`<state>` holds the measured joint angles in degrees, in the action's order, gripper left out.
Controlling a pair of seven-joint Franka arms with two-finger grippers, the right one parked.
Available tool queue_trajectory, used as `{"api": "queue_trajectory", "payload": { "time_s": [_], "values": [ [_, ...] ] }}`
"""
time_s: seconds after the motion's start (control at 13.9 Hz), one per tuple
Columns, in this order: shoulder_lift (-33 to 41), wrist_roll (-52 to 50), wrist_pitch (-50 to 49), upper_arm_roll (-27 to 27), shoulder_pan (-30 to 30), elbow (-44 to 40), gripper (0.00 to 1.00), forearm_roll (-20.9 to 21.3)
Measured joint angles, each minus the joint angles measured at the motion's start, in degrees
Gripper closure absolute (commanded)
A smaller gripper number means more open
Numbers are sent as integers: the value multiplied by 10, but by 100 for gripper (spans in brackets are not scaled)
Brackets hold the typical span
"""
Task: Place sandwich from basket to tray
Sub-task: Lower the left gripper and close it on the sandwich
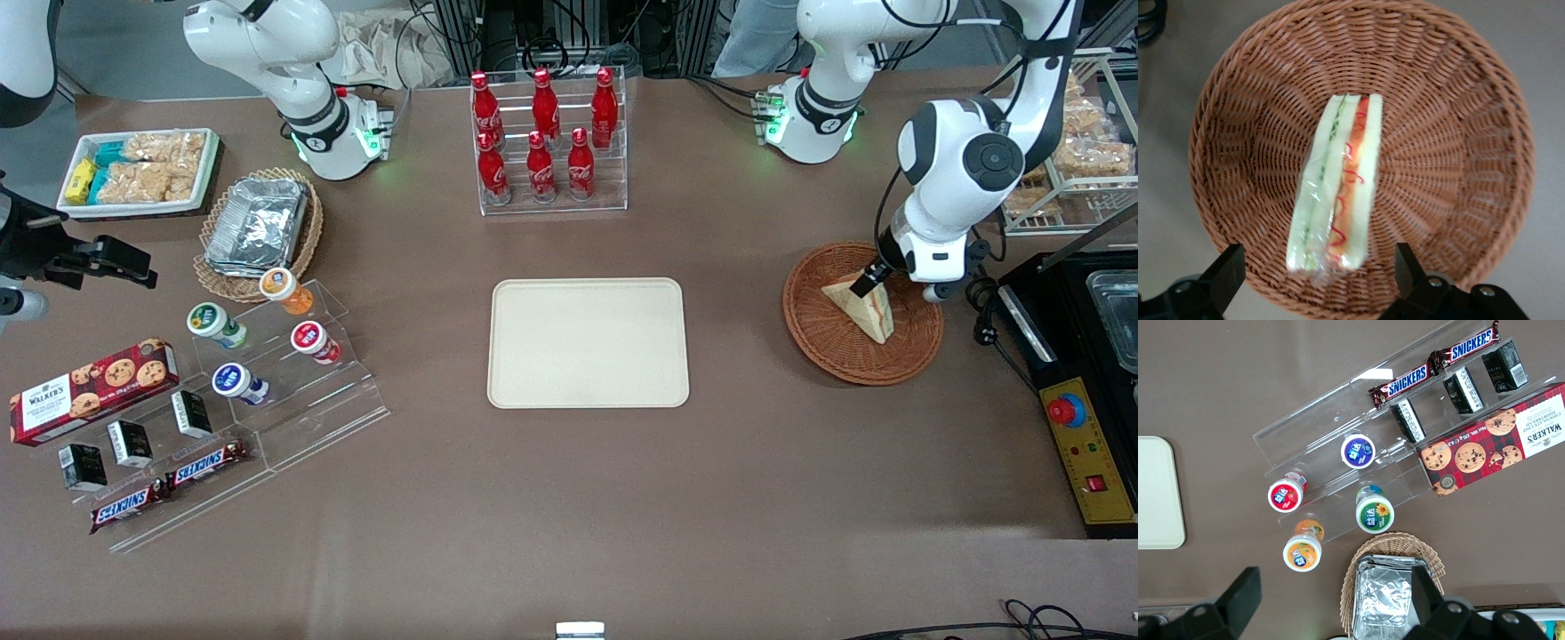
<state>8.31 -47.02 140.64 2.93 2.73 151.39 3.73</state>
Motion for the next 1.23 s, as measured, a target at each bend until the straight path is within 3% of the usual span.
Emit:
{"api": "queue_trajectory", "payload": {
  "time_s": [0.43,0.51,0.58,0.79,0.87,1.23],
  "values": [
    [-44,0,53,0,12,20,0,29],
    [-56,0,65,0,12,20,6,30],
    [-67,0,76,0,12,21,22,31],
    [-89,0,100,0,13,20,95,31],
    [-91,0,105,0,13,20,100,31],
    [-73,6,97,5,13,7,100,38]
  ]
}}
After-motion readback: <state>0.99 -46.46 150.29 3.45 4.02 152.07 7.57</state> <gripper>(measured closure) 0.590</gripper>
